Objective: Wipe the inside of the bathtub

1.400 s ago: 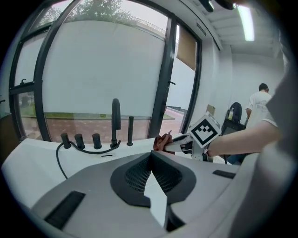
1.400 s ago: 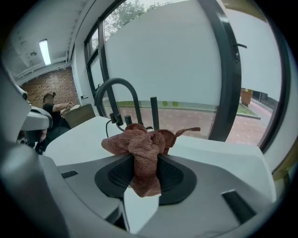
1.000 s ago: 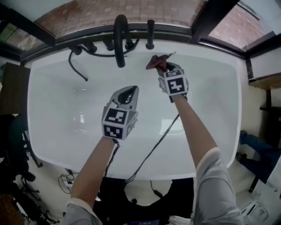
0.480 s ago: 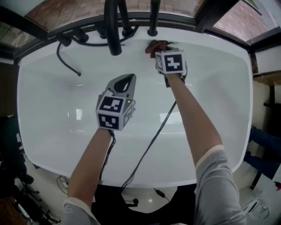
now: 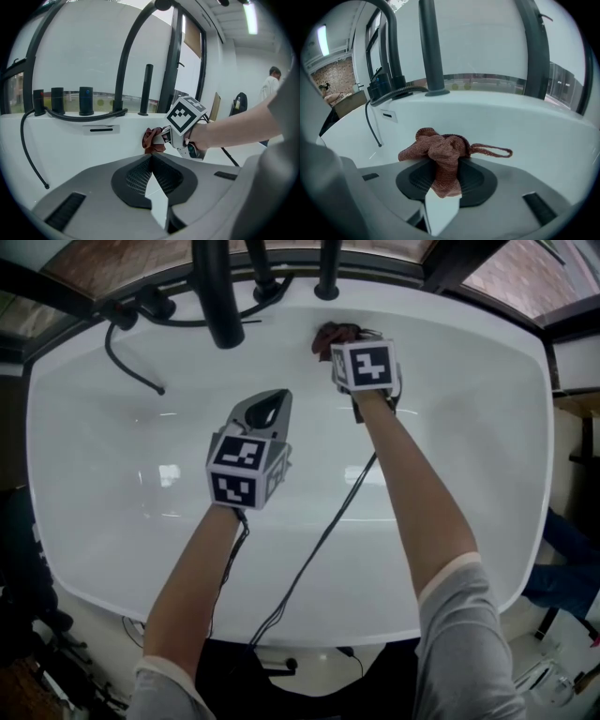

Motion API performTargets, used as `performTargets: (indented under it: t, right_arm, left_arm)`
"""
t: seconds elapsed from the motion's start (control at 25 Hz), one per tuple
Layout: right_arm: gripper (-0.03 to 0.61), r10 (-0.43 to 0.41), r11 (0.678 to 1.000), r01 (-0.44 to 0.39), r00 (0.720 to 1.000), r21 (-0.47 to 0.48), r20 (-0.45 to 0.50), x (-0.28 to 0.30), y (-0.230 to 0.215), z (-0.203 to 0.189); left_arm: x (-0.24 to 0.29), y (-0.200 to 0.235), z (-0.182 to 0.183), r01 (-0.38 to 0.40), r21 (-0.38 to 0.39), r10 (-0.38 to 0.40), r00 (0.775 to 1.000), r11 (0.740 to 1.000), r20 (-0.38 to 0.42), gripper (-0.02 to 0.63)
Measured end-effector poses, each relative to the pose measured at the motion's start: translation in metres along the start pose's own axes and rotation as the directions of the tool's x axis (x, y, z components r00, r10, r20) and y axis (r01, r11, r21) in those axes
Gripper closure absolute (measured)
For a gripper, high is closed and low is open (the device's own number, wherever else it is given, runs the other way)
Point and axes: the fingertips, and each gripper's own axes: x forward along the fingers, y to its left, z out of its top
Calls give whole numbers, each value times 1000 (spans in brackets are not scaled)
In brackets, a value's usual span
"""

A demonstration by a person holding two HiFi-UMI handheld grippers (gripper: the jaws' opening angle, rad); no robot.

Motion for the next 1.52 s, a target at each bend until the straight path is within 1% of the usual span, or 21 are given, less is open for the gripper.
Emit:
performTargets:
  t: [0.16, 0.2, 0.36, 0.56, 0.68, 0.76, 0.84, 0.88, 1.04, 1.24, 1.44, 1.52]
  right_arm:
    - [449, 45, 999, -44, 999, 24, -25, 19, 10, -22]
    - [449, 46, 999, -46, 998, 25, -30, 23, 10, -27]
    - [449, 6, 1000, -5, 999, 9, -42, 38, -1, -43]
    - [451, 5, 1000, -5, 998, 8, -55, 51, -1, -65]
    - [451, 5, 1000, -5, 996, 1, -84, 61, 0, -80]
    - [451, 15, 1000, -14, 995, 10, -103, 69, 1, -92]
    - [451, 47, 999, -44, 994, 30, -104, 77, 6, -102]
    - [451, 56, 998, -53, 993, 30, -103, 81, 7, -107]
    - [451, 41, 999, -41, 991, -3, -126, 99, 2, -134]
    - [451, 75, 997, -74, 987, 10, -140, 123, 8, -167]
    - [451, 51, 998, -55, 982, -16, -183, 149, 3, -201]
    - [451, 64, 998, -67, 976, -9, -207, 159, 1, -215]
  left_arm:
    - [14, 1, -17, 10, 4, -10, 1000, 1000, -13, 606]
    - [17, 1, -22, 11, 2, -11, 1000, 1000, -16, 606]
    - [30, 0, -35, 16, -3, -16, 1000, 1000, -18, 606]
    - [42, -1, -53, 11, 3, -11, 1000, 1000, -25, 606]
    - [48, 4, -63, 13, -2, -13, 999, 1000, -35, 606]
    - [52, 6, -70, 14, -10, -14, 999, 1000, -38, 606]
    - [57, 8, -79, 12, -12, -12, 999, 1000, -41, 606]
    - [61, 8, -84, 11, -9, -11, 999, 1000, -45, 606]
    - [77, 10, -110, 11, -8, -11, 998, 1000, -67, 606]
    - [95, 13, -144, 16, -26, -19, 995, 1000, -99, 606]
    - [108, 14, -176, 19, -40, -24, 992, 999, -124, 606]
    - [112, 11, -187, 25, -44, -30, 991, 999, -132, 606]
